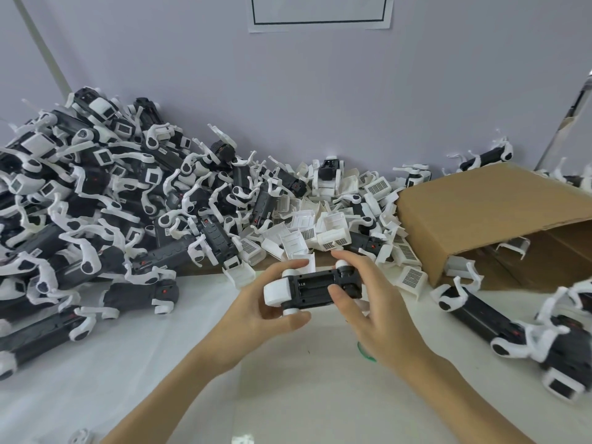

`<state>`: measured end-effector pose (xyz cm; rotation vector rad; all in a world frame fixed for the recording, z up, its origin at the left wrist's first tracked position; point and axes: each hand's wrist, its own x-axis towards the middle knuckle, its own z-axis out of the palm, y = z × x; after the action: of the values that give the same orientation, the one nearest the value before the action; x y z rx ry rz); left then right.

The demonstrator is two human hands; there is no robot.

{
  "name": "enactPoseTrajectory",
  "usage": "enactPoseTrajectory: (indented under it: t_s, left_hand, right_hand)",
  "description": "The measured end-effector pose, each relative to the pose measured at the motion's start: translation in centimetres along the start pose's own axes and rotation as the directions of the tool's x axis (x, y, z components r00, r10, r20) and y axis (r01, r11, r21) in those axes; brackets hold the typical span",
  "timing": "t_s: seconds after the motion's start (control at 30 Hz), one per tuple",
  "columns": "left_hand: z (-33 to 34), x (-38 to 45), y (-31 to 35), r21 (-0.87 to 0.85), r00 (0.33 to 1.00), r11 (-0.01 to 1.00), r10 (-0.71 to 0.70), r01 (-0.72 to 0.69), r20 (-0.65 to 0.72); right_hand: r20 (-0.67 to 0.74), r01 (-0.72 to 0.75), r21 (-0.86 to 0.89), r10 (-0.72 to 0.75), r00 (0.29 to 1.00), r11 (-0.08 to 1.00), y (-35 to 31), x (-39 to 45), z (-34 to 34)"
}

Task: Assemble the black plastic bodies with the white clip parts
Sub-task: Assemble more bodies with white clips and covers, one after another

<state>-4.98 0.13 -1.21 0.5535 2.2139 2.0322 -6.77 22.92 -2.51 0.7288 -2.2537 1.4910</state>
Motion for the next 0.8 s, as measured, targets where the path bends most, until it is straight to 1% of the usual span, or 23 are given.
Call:
enactPoseTrajectory:
  t_s: [0.07,0.13,0.17,0.23,0.27,0.33,0.4,0.47,0.5,0.6,0.63,0.67,0.7,0.73,0.8]
  left_hand:
    - [0.2,0.0,0.7,-0.048,1.000,0.999,0.001,-0.002,-0.016]
    - [0.5,0.1,1.5,-0.070,1.000,0.997,0.006,-0.008,-0.028]
    - [0.7,0.1,1.9,-0.045,0.999,0.999,0.012,-0.014,-0.042]
    - [0.9,0.4,2.6,0.019,0.996,0.999,0.040,-0.039,-0.079]
    - [1.0,0.6,2.7,0.022,0.995,0.999,0.043,-0.041,-0.088]
    - [1.0,0.7,3.2,-0.041,0.996,0.999,0.012,-0.016,-0.088]
    - [0.8,0.6,3.3,-0.088,0.997,0.996,-0.022,0.016,-0.078]
    - [0.6,0.6,3.3,-0.074,0.996,0.996,-0.047,0.041,-0.080]
    - [0.4,0.5,3.2,-0.036,0.994,0.998,-0.051,0.048,-0.102]
    - [-0.2,0.5,2.1,0.215,0.972,0.974,-0.024,0.076,-0.235]
    - [0.0,0.4,1.6,0.254,0.971,0.964,-0.020,0.082,-0.238]
    - [0.3,0.3,1.1,0.264,0.978,0.962,-0.018,0.074,-0.209]
    - [0.7,0.3,0.5,0.258,0.982,0.964,-0.009,0.059,-0.190]
    - [1.1,0.3,-0.2,0.244,0.979,0.969,0.005,0.045,-0.204]
    - [1.6,0.5,-1.0,0.220,0.958,0.975,0.039,0.026,-0.285]
  right_hand:
    - [-0.014,-0.097,0.059,0.098,0.995,0.994,0.4,0.0,0.3]
    - [-0.033,-0.202,0.180,0.211,0.977,0.963,0.4,0.1,0.7]
    - [-0.036,-0.233,0.254,0.250,0.968,0.939,0.3,0.2,0.9]
    - [-0.042,-0.246,0.387,0.283,0.958,0.889,-0.2,0.3,1.1]
    - [-0.036,-0.252,0.434,0.296,0.955,0.865,-0.5,0.3,1.1]
    - [0.006,-0.292,0.488,0.332,0.943,0.822,-0.9,0.2,1.0]
    - [0.031,-0.324,0.505,0.358,0.933,0.800,-0.9,0.3,1.0]
    - [0.018,-0.324,0.525,0.370,0.929,0.787,-0.8,0.3,1.2]
    - [0.002,-0.319,0.518,0.371,0.928,0.794,-0.7,0.3,1.2]
    - [-0.053,-0.312,0.423,0.368,0.928,0.850,-0.3,0.3,1.4]
    - [-0.065,-0.294,0.397,0.346,0.936,0.869,-0.2,0.3,1.5]
    - [-0.067,-0.269,0.366,0.313,0.947,0.891,0.0,0.1,1.6]
    - [-0.051,-0.253,0.327,0.284,0.957,0.910,0.2,0.0,1.8]
    - [-0.020,-0.249,0.295,0.266,0.964,0.923,0.3,-0.2,2.0]
    - [0.056,-0.270,0.261,0.265,0.963,0.927,0.3,-0.3,2.1]
